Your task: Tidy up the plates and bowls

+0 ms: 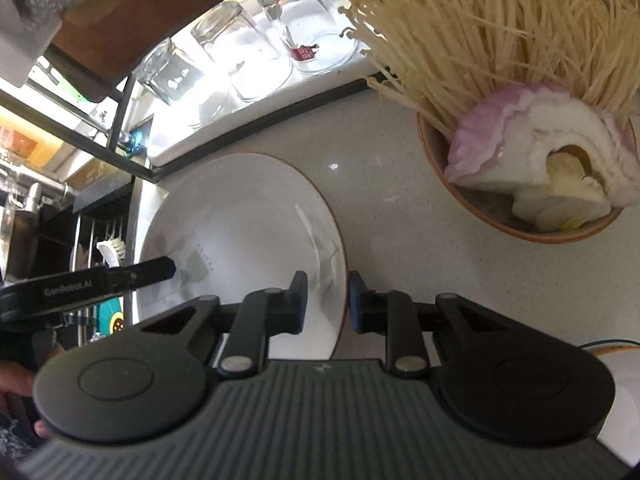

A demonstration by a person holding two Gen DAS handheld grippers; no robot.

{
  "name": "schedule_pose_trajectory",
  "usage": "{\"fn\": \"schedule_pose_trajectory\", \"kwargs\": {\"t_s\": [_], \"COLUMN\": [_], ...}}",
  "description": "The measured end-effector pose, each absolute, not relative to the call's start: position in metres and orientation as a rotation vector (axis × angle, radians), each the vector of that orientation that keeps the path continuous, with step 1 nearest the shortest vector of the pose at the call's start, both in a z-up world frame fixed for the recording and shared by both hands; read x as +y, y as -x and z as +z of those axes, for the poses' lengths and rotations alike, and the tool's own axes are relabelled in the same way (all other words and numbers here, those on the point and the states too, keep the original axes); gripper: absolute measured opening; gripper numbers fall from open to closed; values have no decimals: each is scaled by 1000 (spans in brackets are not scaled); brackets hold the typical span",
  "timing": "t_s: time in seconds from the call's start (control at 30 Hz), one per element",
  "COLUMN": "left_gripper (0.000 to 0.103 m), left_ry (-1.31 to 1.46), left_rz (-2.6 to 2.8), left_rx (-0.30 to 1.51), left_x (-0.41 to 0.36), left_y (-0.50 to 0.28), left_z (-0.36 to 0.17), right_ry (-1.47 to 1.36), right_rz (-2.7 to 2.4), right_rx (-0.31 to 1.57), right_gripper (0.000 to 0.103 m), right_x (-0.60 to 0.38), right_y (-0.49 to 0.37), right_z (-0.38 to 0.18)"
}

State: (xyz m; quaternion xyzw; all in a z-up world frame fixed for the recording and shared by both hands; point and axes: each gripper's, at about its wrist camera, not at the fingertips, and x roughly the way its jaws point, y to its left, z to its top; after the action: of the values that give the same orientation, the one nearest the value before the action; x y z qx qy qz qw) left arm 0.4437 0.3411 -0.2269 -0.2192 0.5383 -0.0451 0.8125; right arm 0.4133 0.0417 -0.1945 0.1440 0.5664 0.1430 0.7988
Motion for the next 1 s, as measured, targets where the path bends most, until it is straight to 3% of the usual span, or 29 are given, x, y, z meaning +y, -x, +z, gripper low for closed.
{"fn": "schedule_pose_trajectory", "kwargs": {"t_s": [0.57, 1.0], "left_gripper": [13, 11], "left_ry": [411, 368], "left_rz": [-49, 6], "left_rx": [1141, 1067], "left_x": [331, 310], "left_y": [-433, -400], "left_z": [-216, -145], "right_ry": [-243, -287], "right_rz": [380, 482], "right_rx": [1254, 1173], "right_gripper": [23, 23], "right_x": [46, 20], "right_y": [-420, -400], "right_z": [-193, -145]}}
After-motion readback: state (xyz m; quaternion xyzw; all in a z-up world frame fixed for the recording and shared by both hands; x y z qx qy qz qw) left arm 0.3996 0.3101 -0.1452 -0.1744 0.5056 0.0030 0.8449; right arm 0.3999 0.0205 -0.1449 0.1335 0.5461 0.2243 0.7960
